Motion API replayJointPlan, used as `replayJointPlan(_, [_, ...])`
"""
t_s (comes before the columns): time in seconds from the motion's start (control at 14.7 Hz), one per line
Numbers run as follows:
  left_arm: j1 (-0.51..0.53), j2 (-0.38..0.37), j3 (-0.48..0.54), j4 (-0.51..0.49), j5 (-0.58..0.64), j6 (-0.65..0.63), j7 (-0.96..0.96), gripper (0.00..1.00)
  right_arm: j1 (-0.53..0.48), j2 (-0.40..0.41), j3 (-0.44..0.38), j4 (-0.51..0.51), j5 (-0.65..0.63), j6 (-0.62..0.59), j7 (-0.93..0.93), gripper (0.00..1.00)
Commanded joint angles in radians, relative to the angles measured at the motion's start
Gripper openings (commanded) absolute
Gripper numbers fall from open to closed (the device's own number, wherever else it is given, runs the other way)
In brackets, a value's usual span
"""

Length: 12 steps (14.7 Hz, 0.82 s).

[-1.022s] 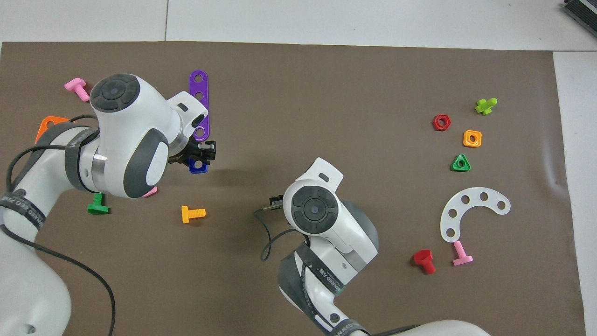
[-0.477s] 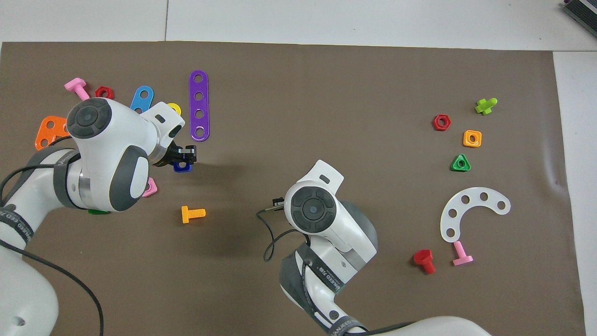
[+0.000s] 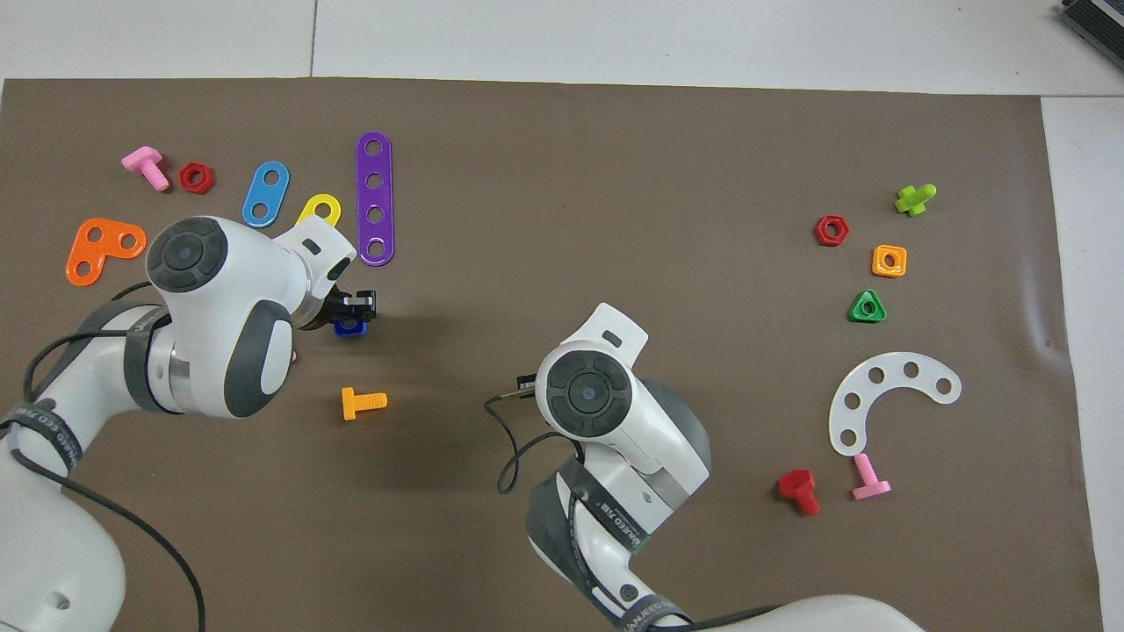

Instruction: Unscrew and place screws in storage area

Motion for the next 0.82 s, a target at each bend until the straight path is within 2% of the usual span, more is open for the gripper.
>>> replayJointPlan(0.0, [-0.008,-0.033,0.005,-0.040,-0.017,0.026,0.018,0.00,0.000,-0.018,0.001,-0.017,-0.022,-0.009,0.036,0.02])
replayJointPlan(0.07, [-0.008,-0.033,0.005,-0.040,-0.017,0.026,0.018,0.00,0.001,-0.018,0.001,-0.015,-0.022,-0.009,0.038,0.00])
replayJointPlan(0.14, [-0.009,-0.033,0.008,-0.040,-0.017,0.026,0.018,0.19,0.001,-0.023,0.001,-0.015,-0.020,-0.009,0.039,0.00])
replayJointPlan(0.2, [-0.009,-0.033,0.008,-0.040,-0.015,0.026,0.017,0.45,-0.003,-0.029,0.001,-0.015,-0.020,-0.009,0.047,0.00])
replayJointPlan(0.27, [-0.009,-0.033,0.008,-0.040,-0.014,0.026,0.017,0.75,-0.021,-0.041,0.001,-0.015,-0.018,-0.009,0.044,0.00])
replayJointPlan(0.34, [-0.009,-0.033,0.008,-0.040,-0.009,0.026,0.017,1.00,-0.050,-0.055,0.001,-0.015,-0.018,-0.013,0.038,0.00])
replayJointPlan(0.75, [-0.009,-0.034,0.010,-0.026,-0.007,-0.005,0.014,1.00,-0.244,-0.144,0.003,-0.017,-0.015,-0.135,-0.060,0.00])
